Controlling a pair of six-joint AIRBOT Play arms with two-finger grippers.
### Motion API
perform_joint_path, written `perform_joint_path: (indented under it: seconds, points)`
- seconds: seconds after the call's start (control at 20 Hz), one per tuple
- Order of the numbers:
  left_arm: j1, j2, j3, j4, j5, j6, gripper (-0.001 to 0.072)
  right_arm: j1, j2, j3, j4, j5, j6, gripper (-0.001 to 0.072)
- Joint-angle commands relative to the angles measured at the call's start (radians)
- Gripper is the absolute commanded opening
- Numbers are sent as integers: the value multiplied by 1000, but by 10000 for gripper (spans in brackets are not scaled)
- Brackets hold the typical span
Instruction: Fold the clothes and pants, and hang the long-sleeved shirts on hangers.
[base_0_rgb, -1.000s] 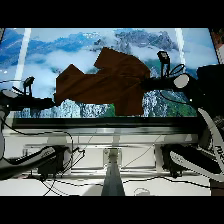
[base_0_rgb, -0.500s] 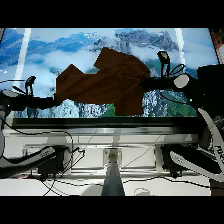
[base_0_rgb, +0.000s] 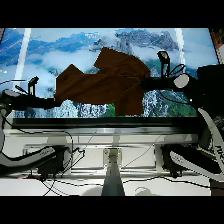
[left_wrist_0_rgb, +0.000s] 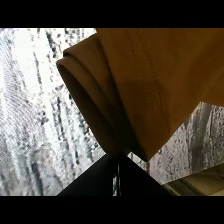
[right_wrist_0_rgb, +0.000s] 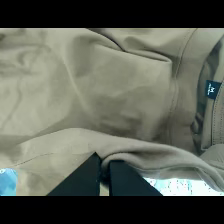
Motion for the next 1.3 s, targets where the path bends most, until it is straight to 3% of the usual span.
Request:
perform_joint_path:
  seconds: [0.0,0.1,0.25,0.5,0.7,0.95,1.15,1.2,1.25]
  points:
    - [1,29,45,-140,-59,31,12,0,15,20,-30,10,-1,19]
    - [1,68,117,-341,-194,127,12,0,49,83,-66,35,-1,19]
    - [1,154,245,-613,-299,163,11,-1,132,236,-184,70,-1,18]
    - [55,344,490,-929,-288,163,11,-84,320,499,-326,90,2,19]
    - [166,518,544,-1114,-112,163,12,-209,471,653,-331,81,1,19]
    - [266,719,544,-1120,130,159,11,-230,602,753,-332,80,-1,19]
    - [274,826,544,-1044,423,135,9,-230,640,785,-319,84,1,19]
    - [274,837,544,-975,481,103,9,-230,637,785,-308,83,3,18]
    - [274,835,544,-885,507,16,8,-230,624,785,-307,84,11,18]
